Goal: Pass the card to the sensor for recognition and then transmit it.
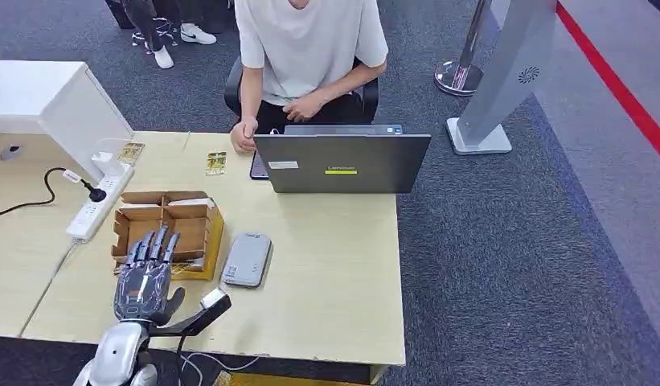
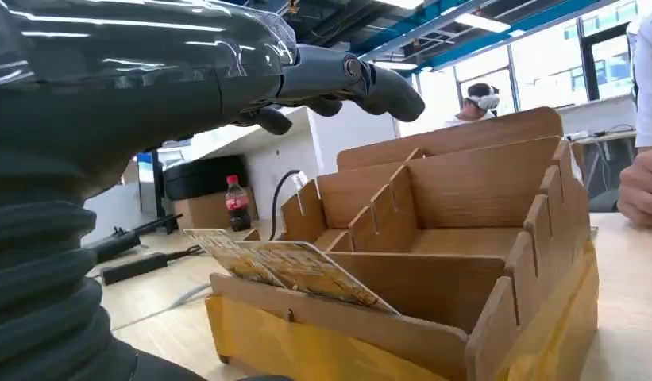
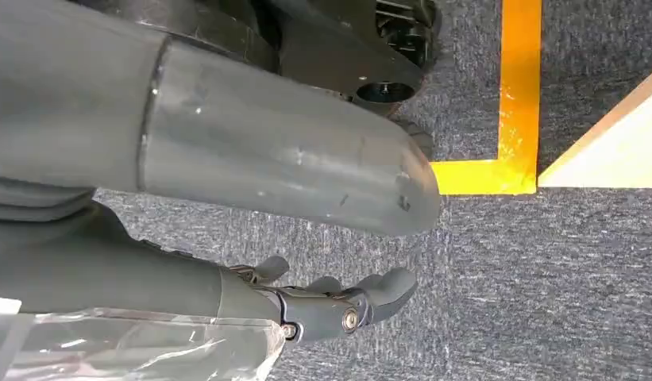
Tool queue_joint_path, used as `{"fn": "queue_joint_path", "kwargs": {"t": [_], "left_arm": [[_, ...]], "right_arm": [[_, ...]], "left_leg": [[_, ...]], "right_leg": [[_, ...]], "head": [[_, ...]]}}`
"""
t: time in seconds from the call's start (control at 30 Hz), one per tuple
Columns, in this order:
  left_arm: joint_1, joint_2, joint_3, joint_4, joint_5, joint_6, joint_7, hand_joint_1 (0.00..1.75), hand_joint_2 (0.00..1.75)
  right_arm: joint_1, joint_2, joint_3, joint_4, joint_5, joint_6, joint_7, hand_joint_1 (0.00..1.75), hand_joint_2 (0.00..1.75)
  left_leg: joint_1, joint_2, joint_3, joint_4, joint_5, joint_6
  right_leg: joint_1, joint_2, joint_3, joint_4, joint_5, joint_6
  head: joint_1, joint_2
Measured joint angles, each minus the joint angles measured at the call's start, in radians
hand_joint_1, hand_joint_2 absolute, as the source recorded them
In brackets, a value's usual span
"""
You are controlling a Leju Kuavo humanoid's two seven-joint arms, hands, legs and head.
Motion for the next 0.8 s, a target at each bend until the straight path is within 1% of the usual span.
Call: {"fn": "queue_joint_path", "kwargs": {"t": [0.27,0.77,0.8], "left_arm": [[-0.001,0.001,0.0,0.01,0.001,0.003,-0.011,0.0,1.75],[-0.001,0.001,0.0,0.013,0.003,0.006,-0.011,0.0,1.75],[-0.001,0.001,0.0,0.013,0.003,0.006,-0.011,1.75,1.75]], "right_arm": [[0.0,0.0,0.0,0.0,0.002,-0.002,0.0,0.0,0.0],[-0.001,0.0,-0.001,0.0,0.008,-0.003,0.0,0.0,0.0],[0.0,0.0,-0.001,0.0,0.007,-0.003,0.0,0.0,0.0]], "left_leg": [[0.0,0.0,0.0,0.0,0.0,0.0],[0.0,0.0,0.0,0.0,0.0,0.0],[0.0,0.0,0.0,0.0,0.0,0.0]], "right_leg": [[0.0,0.0,0.0,0.0,0.0,0.0],[0.0,0.0,0.0,0.0,0.0,0.0],[0.0,0.0,0.0,0.0,0.0,0.0]], "head": [[0.0,0.0],[0.0,0.0],[0.0,0.0]]}}
